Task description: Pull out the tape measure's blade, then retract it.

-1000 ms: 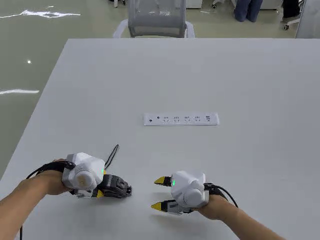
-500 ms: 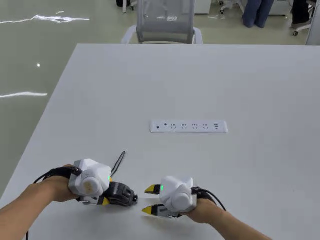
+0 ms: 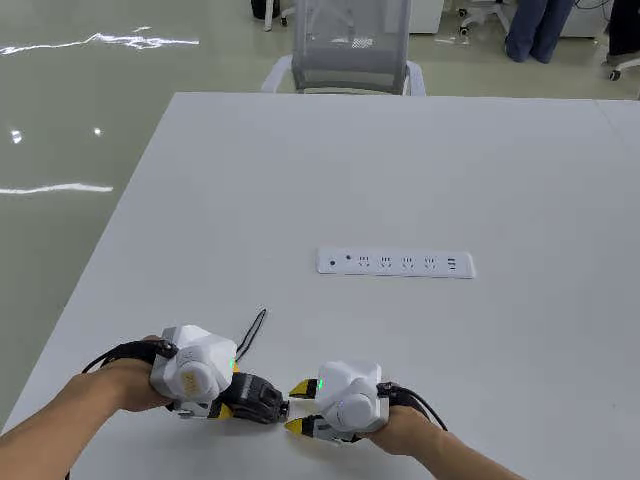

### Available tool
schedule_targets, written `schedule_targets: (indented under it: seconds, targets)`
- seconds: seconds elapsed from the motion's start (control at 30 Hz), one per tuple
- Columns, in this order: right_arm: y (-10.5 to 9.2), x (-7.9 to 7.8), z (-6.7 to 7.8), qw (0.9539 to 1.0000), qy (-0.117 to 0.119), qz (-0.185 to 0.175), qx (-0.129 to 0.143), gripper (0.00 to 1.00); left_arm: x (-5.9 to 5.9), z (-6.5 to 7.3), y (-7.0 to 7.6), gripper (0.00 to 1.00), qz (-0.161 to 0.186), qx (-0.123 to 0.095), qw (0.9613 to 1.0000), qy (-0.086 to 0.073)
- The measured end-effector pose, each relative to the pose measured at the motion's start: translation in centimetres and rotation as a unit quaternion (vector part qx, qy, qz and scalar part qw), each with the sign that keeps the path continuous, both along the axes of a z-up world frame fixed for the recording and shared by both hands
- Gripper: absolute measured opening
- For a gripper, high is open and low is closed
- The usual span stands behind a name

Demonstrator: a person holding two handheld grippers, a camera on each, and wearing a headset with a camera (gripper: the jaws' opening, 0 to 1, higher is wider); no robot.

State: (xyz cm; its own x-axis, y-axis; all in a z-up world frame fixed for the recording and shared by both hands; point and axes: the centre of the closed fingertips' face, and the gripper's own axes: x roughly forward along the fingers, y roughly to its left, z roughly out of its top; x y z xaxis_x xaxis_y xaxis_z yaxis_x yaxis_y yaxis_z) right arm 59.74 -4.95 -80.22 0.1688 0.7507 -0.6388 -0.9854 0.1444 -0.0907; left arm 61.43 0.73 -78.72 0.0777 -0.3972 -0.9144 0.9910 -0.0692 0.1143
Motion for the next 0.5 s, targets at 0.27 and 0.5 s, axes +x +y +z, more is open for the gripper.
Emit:
schedule_targets:
  seconds: [0.27, 0.5]
  targets:
    - [0.6, 0.5, -0.4, 0.9999, 0.009, 0.003, -0.003, 0.19, 0.3, 0.1, 1.5, 0.26, 0.018, 0.004, 0.9998, 0.000]
    - [1.1, 0.5, 0.0, 0.9999, 0.000, 0.014, -0.003, 0.19, 0.1, 0.2, 0.9, 0.26, 0.024, -0.009, 0.9997, 0.004]
